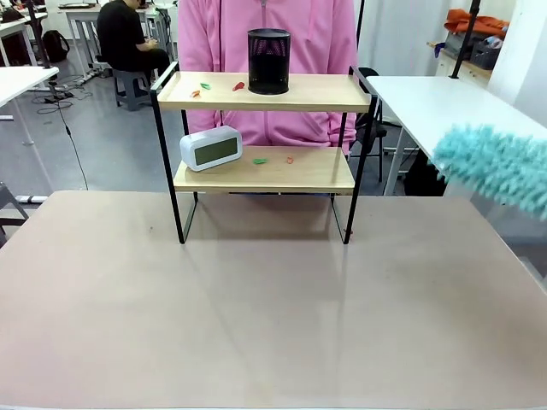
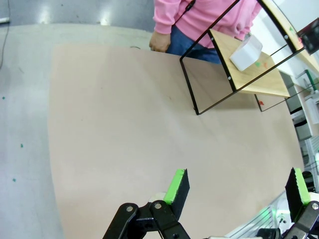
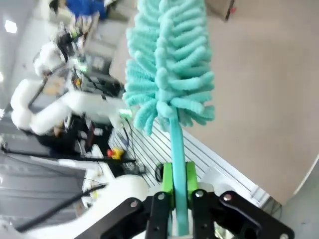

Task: Clean the shelf.
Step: Pick up the Duster from the human, then clean the specific tier of the Shelf with the Duster once objects are removed.

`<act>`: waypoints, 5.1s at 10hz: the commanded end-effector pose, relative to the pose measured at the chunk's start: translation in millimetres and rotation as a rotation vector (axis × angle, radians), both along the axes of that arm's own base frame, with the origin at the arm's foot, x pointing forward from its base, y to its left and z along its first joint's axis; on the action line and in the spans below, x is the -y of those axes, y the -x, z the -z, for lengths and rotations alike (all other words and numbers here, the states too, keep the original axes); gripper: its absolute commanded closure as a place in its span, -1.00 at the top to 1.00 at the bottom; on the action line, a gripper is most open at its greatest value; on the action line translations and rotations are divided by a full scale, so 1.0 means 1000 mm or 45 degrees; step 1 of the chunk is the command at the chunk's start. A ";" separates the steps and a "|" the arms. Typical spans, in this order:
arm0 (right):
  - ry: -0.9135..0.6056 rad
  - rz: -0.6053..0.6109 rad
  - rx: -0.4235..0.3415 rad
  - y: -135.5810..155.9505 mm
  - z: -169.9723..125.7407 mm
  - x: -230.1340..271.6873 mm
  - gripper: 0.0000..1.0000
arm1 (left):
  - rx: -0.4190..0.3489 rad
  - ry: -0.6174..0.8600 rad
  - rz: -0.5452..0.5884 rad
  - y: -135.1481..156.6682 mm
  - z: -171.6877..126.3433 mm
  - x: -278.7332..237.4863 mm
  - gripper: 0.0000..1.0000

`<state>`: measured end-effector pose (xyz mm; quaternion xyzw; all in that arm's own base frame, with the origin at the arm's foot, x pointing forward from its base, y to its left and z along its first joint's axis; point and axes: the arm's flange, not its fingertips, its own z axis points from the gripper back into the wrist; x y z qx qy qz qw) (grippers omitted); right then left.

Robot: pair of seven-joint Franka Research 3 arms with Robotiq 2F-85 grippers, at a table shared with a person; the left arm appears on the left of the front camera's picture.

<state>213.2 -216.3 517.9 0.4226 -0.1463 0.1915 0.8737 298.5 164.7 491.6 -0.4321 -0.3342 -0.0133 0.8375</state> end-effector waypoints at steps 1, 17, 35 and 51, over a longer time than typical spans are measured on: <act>0.022 -0.108 0.006 -0.008 0.026 -0.002 -1.00 | 0.032 0.006 0.008 -0.001 0.002 0.002 1.00; 0.000 0.000 0.000 0.000 0.000 0.000 -1.00 | 0.032 0.006 0.008 -0.001 0.002 0.002 1.00; 0.379 -0.263 0.369 0.019 -0.017 -0.164 -0.75 | 0.032 0.006 0.008 -0.001 0.002 0.002 1.00; 0.684 0.166 0.284 -0.081 -0.013 -0.298 -0.75 | 0.032 0.006 0.008 -0.001 0.002 0.002 1.00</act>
